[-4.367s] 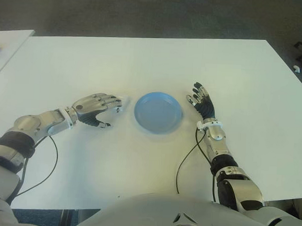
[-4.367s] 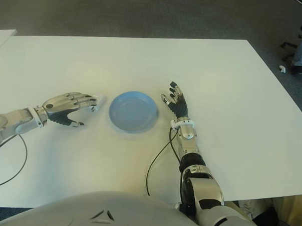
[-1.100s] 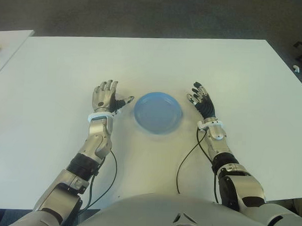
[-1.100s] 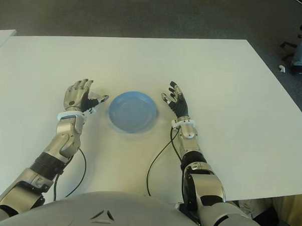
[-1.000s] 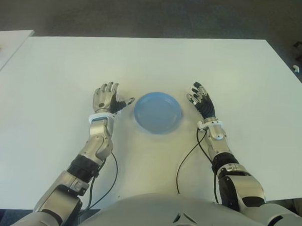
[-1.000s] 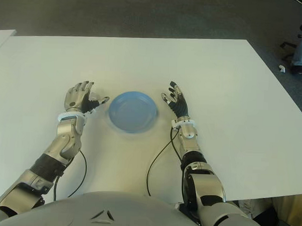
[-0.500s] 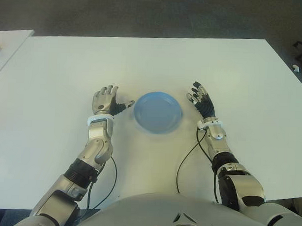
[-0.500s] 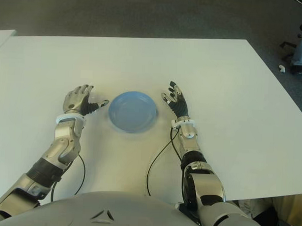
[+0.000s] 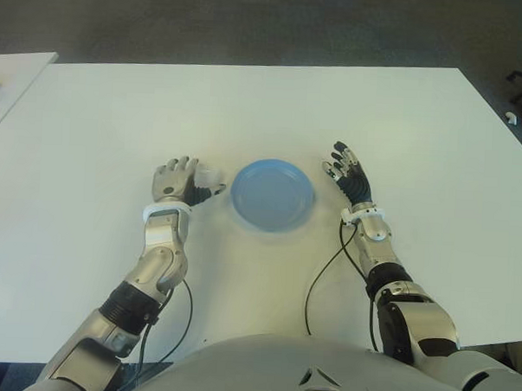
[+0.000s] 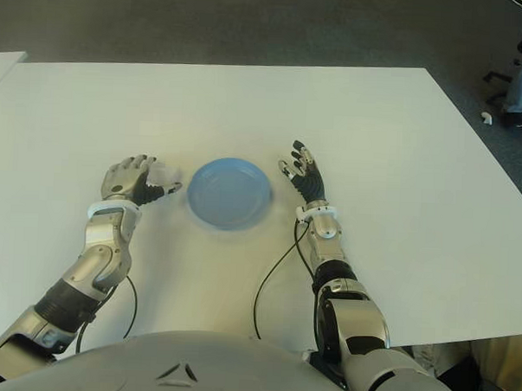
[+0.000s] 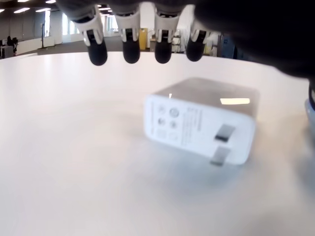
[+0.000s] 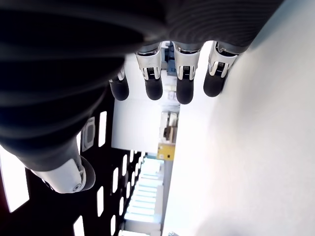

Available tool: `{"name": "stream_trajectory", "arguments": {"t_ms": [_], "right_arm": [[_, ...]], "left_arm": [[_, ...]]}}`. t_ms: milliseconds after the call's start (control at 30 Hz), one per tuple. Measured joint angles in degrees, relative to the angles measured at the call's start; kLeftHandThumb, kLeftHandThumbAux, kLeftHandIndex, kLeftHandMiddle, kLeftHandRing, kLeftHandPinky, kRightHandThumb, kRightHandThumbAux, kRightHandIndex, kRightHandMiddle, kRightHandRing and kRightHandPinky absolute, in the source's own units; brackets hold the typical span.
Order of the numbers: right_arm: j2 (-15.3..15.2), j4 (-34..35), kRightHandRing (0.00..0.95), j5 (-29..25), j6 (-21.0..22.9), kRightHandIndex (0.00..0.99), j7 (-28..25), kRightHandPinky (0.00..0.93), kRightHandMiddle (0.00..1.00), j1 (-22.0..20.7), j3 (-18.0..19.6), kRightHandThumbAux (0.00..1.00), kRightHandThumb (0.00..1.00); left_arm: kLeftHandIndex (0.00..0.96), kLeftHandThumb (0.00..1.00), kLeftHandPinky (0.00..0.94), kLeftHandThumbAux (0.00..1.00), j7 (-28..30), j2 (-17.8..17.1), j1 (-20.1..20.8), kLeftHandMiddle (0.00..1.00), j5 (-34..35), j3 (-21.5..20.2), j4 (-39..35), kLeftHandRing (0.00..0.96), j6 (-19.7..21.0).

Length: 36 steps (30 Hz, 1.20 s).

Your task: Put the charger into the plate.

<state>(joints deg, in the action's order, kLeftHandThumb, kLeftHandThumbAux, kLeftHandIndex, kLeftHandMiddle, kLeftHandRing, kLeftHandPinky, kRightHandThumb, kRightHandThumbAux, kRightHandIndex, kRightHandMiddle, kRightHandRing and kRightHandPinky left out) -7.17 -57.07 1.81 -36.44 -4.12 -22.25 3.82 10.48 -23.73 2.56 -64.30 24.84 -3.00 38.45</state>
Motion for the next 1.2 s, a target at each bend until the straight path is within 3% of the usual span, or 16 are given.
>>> {"name": "stream_trajectory", "arguments": {"t_ms": [167,533,867,1200], "right_arm": [[-0.07,0.01,0.074,-0.12,0.09,0.000,-0.20,0.063,0.071,0.04,0.09,0.614,0.139],[-0.29,0.21,0.082,-0.32,0.08,0.000,-0.87,0.064,0.077,0.26,0.18,0.599,0.128],[-0.30,0.85,0.086,-0.37,-0.19,0.000,-1.01,0.072,0.079,0.81,0.17,0.612,0.131],[-0.56,1.36,0.081,-0.40,-0.65,0.000,-1.68,0.063,0.077,1.36,0.17,0.636,0.134]], "left_arm": [[0.000,0.111,0.000,0.250,-3.70,1.09,0.83,0.028,-0.26,0.30,6.06,0.001,-0.36],[0.000,0.099,0.000,0.254,-12.57,3.34,8.23,0.026,2.72,-0.66,23.31,0.001,-1.93],[0.000,0.082,0.000,0.234,-19.70,6.04,13.23,0.019,5.32,-0.56,32.82,0.000,-2.87],[0.000,0.076,0.000,0.217,-22.23,7.30,15.61,0.022,7.11,0.19,37.17,0.000,-2.24]]}}
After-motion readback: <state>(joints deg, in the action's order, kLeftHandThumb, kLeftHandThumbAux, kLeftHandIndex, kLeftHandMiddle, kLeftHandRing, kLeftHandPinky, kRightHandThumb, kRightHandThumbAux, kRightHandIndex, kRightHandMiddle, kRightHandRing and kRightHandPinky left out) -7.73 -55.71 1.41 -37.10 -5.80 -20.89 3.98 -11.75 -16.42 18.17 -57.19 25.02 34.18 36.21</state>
